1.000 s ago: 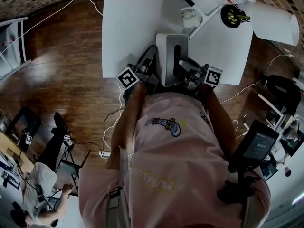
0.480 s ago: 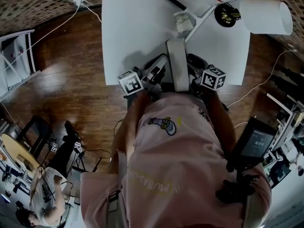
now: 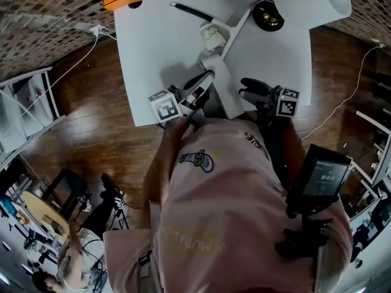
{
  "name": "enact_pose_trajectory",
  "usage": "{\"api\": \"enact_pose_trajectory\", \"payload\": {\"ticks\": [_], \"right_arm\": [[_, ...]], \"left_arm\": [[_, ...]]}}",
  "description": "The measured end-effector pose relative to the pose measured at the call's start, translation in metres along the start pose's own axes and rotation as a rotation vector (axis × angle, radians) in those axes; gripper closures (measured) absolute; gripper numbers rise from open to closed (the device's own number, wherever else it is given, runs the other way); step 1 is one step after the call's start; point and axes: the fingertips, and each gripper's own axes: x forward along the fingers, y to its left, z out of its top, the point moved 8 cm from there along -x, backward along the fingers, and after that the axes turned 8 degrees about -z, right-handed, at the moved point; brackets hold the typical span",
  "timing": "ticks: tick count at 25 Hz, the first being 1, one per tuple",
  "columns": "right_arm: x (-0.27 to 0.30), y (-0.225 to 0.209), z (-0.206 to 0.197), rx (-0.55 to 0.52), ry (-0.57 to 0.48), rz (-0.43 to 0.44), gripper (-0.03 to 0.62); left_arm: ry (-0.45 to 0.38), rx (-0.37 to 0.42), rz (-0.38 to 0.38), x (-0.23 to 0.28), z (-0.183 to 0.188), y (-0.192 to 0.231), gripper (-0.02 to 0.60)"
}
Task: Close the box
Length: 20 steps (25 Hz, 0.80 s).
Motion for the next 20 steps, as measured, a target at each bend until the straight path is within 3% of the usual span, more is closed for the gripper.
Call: {"api": "enact_pose_trajectory", "payload": {"ticks": [4,6,11,14,17,20], "right_arm": [[0.015,-0.004,0.011,-0.032,0.065,0.113,0.318],[0.026,0.001,0.024,-0.097,0.085,0.110,0.318],[0.050,0.023,0.060,-0.445,0.020,-0.142,0.319],[0.061,0.036,0.059,-0.574,0.034,-0.187,0.313],[0.067,0.034,0.050,-0.646,0.036,-0.258,0.282],[0.066,0.042,0.045,-0.733,-0.038,-0.302,0.269]], "left_arm": [[0.023,0.056,0.081,0.001,0.000,0.001,0.578],[0.034,0.083,0.133,-0.001,-0.003,-0.001,0.578],[0.080,0.199,0.246,-0.004,-0.009,-0.007,0.577],[0.150,0.357,0.323,0.001,-0.009,-0.017,0.566],[0.264,0.574,0.539,0.012,-0.008,-0.022,0.438],[0.340,0.763,0.691,0.017,-0.011,-0.022,0.408]]}}
